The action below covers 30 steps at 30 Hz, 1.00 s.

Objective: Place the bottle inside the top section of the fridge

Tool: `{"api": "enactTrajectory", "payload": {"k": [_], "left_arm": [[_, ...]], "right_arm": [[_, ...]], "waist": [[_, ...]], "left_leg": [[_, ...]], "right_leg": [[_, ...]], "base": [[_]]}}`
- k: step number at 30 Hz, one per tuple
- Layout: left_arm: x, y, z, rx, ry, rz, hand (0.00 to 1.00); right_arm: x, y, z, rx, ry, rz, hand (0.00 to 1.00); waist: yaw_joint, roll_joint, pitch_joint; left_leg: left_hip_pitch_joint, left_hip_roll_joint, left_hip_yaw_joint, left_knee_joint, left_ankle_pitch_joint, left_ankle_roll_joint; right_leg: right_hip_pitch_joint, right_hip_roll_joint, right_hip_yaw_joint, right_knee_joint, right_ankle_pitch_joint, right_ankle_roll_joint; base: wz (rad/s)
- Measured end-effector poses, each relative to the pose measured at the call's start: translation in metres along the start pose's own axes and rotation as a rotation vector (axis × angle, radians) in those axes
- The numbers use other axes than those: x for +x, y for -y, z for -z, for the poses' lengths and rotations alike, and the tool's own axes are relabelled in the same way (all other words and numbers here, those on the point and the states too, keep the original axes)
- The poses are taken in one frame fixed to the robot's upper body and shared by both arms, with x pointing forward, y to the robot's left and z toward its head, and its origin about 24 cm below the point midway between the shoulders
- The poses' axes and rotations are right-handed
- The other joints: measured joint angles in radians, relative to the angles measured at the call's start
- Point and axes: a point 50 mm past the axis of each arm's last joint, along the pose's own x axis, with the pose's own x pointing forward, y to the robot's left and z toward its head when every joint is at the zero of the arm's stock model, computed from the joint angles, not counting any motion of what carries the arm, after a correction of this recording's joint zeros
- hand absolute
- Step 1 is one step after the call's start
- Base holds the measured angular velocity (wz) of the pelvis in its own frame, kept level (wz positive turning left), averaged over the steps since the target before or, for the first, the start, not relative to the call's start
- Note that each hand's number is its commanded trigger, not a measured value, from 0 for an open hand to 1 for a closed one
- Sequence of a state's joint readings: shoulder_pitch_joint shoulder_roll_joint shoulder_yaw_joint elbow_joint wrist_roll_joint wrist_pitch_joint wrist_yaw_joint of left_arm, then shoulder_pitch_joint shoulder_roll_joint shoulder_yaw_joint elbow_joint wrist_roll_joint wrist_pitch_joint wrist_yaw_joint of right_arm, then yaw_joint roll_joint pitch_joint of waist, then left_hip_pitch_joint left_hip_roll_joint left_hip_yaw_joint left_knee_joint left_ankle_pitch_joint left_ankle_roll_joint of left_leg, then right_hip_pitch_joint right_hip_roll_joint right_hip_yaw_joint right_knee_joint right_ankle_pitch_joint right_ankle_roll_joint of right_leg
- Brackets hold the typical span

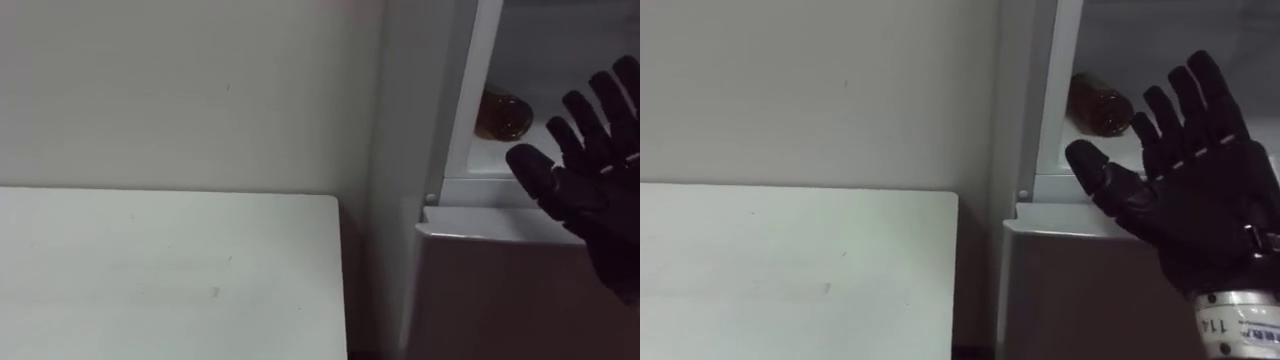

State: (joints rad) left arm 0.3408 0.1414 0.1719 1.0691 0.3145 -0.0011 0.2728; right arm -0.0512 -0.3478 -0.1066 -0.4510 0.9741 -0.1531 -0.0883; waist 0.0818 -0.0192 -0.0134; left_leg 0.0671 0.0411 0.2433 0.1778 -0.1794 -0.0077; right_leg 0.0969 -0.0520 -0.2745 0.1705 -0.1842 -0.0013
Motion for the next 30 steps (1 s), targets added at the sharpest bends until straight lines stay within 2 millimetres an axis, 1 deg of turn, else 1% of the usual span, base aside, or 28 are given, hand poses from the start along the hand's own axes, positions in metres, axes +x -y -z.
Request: {"api": "enactTrajectory", "payload": {"k": [1, 2, 3, 4, 5, 8, 10, 12, 14, 16, 19, 22, 23, 24, 25, 27, 28, 29, 30], "left_arm": [[0.000, 0.001, 0.000, 0.002, 0.000, 0.003, 0.00], [0.000, 0.003, -0.002, 0.009, 0.004, 0.013, 0.00], [0.000, 0.005, -0.005, 0.018, 0.015, 0.020, 0.00], [0.000, 0.005, -0.007, 0.021, 0.020, 0.024, 0.00], [0.001, 0.007, -0.010, 0.025, 0.030, 0.032, 0.00], [0.001, 0.009, -0.016, 0.031, 0.047, 0.041, 0.00], [0.002, 0.010, -0.017, 0.035, 0.045, 0.045, 0.00], [0.002, 0.012, -0.021, 0.049, 0.055, 0.051, 0.00], [0.002, 0.013, -0.021, 0.053, 0.051, 0.055, 0.00], [0.002, 0.013, -0.023, 0.060, 0.057, 0.060, 0.00], [0.002, 0.015, -0.023, 0.065, 0.057, 0.066, 0.00], [0.002, 0.016, -0.021, 0.066, 0.049, 0.069, 0.00], [0.002, 0.016, -0.019, 0.069, 0.039, 0.072, 0.00], [0.002, 0.017, -0.016, 0.071, 0.027, 0.074, 0.00], [0.001, 0.017, -0.015, 0.069, 0.024, 0.074, 0.00], [0.002, 0.017, -0.017, 0.033, 0.019, 0.075, 0.00], [0.001, 0.017, -0.017, 0.026, 0.019, 0.076, 0.00], [0.001, 0.019, -0.015, 0.026, 0.014, 0.081, 0.00], [0.001, 0.019, -0.016, 0.019, 0.013, 0.081, 0.00]], "right_arm": [[-0.001, 0.000, 0.001, 0.024, -0.002, -0.004, 0.00], [-0.001, 0.000, 0.002, 0.071, -0.006, -0.015, 0.00], [-0.002, 0.000, 0.004, 0.113, -0.004, -0.027, 0.00], [-0.002, -0.001, 0.005, 0.131, -0.004, -0.032, 0.00], [-0.004, 0.000, 0.007, 0.166, -0.011, -0.044, 0.00], [-0.017, 0.003, 0.014, 0.264, -0.031, -0.051, 0.00], [-0.026, 0.007, 0.018, 0.299, -0.044, -0.041, 0.00], [-0.036, 0.012, 0.024, 0.340, -0.065, -0.026, 0.00], [-0.040, 0.017, 0.031, 0.395, -0.073, 0.002, 0.00], [-0.045, 0.023, 0.039, 0.408, -0.092, 0.026, 0.00], [-0.069, 0.040, 0.058, 0.431, -0.169, 0.117, 0.00], [-0.083, 0.045, 0.062, 0.474, -0.193, 0.154, 0.00], [-0.087, 0.048, 0.064, 0.499, -0.196, 0.161, 0.00], [-0.092, 0.054, 0.068, 0.515, -0.202, 0.177, 0.00], [-0.096, 0.058, 0.070, 0.516, -0.210, 0.195, 0.00], [-0.123, 0.078, 0.080, 0.494, -0.271, 0.319, 0.00], [-0.130, 0.082, 0.083, 0.487, -0.290, 0.354, 0.00], [-0.145, 0.091, 0.088, 0.471, -0.330, 0.422, 0.00], [-0.162, 0.100, 0.092, 0.458, -0.370, 0.513, 0.00]], "waist": [[-0.002, 0.006, 0.0023], [-0.005, 0.004, 0.0003], [-0.007, 0.009, 0.0027], [-0.005, 0.009, 0.0028], [-0.005, 0.016, 0.0045], [0.002, 0.018, 0.0044], [0.002, 0.021, 0.0034], [0.001, 0.029, 0.0038], [0.002, 0.034, 0.0030], [-0.001, 0.039, 0.0015], [-0.004, 0.043, -0.0015], [-0.006, 0.049, -0.0026], [-0.012, 0.048, -0.0002], [-0.028, 0.049, 0.0025], [-0.031, 0.050, 0.0016], [-0.036, 0.050, 0.0002], [-0.039, 0.051, 0.0000], [-0.051, 0.053, -0.0009], [-0.056, 0.049, -0.0045]], "left_leg": [[-0.001, 0.000, 0.000, 0.001, -0.001, -0.001], [-0.002, 0.002, 0.001, 0.004, -0.002, -0.001], [-0.003, 0.003, 0.001, 0.006, -0.003, -0.001], [-0.003, 0.004, 0.001, 0.007, -0.003, -0.001], [-0.002, 0.006, 0.002, 0.012, -0.007, -0.002], [-0.006, 0.008, 0.004, 0.022, -0.012, -0.003], [-0.008, 0.009, 0.004, 0.028, -0.016, -0.003], [-0.006, 0.008, 0.006, 0.028, -0.017, -0.001], [-0.008, 0.008, 0.009, 0.027, -0.018, 0.000], [-0.007, 0.008, 0.016, 0.026, -0.018, 0.000], [-0.003, 0.008, 0.020, 0.025, -0.019, 0.001], [-0.004, 0.007, 0.022, 0.023, -0.019, 0.001], [-0.004, 0.007, 0.020, 0.023, -0.020, 0.001], [-0.004, 0.007, 0.019, 0.024, -0.020, 0.001], [-0.004, 0.007, 0.018, 0.024, -0.020, 0.001], [-0.003, 0.008, 0.022, 0.025, -0.021, 0.000], [-0.003, 0.008, 0.023, 0.025, -0.021, 0.000], [-0.003, 0.008, 0.023, 0.025, -0.021, 0.001], [-0.002, 0.007, 0.024, 0.025, -0.022, 0.001]], "right_leg": [[0.001, -0.001, 0.000, 0.000, 0.000, 0.000], [0.001, -0.002, 0.000, 0.001, 0.000, 0.000], [0.000, -0.002, 0.000, 0.001, 0.000, -0.001], [0.000, -0.001, 0.000, 0.001, 0.000, -0.001], [-0.001, 0.000, 0.001, 0.001, 0.000, -0.001], [-0.002, 0.002, 0.000, 0.001, 0.000, -0.001], [-0.001, 0.002, -0.001, 0.001, 0.000, -0.001], [-0.001, 0.003, 0.003, 0.001, 0.000, -0.001], [-0.010, 0.002, 0.015, 0.002, 0.000, -0.001], [-0.012, 0.002, 0.024, 0.001, 0.001, -0.001], [-0.011, 0.004, 0.025, 0.001, 0.001, 0.000], [-0.014, 0.003, 0.026, 0.001, 0.001, 0.000], [-0.013, 0.003, 0.027, 0.001, 0.000, 0.000], [-0.012, 0.003, 0.026, 0.000, 0.000, 0.000], [-0.012, 0.003, 0.026, 0.000, 0.000, 0.000], [-0.012, 0.002, 0.028, 0.000, 0.000, 0.001], [-0.013, 0.002, 0.028, 0.000, 0.000, 0.001], [-0.012, 0.003, 0.028, 0.000, 0.000, 0.001], [-0.013, 0.003, 0.030, 0.001, 0.000, 0.001]], "base": [[0.00], [0.00], [0.00], [0.00], [-0.03], [0.00], [0.00], [-0.04], [-0.12], [-0.09], [-0.02], [0.00], [0.00], [0.00], [0.00], [0.00], [0.00], [0.00], [0.00]]}}
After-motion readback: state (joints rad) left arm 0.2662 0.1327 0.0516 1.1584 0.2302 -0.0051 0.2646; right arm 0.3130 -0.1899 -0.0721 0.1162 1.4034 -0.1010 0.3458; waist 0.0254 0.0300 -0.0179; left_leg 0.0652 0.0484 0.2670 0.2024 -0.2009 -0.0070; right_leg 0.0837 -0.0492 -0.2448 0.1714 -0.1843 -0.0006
